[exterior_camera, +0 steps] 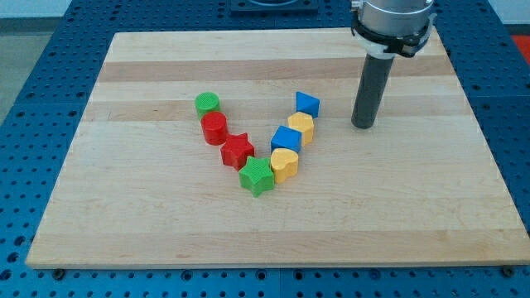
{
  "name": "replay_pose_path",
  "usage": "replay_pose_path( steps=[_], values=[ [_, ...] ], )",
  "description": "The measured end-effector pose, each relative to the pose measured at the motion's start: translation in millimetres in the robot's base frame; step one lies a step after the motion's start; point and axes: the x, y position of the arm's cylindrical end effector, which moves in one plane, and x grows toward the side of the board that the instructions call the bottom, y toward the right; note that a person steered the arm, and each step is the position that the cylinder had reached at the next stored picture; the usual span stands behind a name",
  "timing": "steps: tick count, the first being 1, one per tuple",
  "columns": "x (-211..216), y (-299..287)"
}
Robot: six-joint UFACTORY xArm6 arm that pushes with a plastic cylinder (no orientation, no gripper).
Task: Push the stars slightly towards up
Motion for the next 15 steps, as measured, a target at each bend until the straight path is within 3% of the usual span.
replay_pose_path(
  steps=[1, 2, 3, 4, 8, 12, 15],
  values=[
    [0, 0],
    [47, 0],
    [133, 0],
    [154, -1],
    [145, -121],
    [129, -160],
    [60, -188]
  ],
)
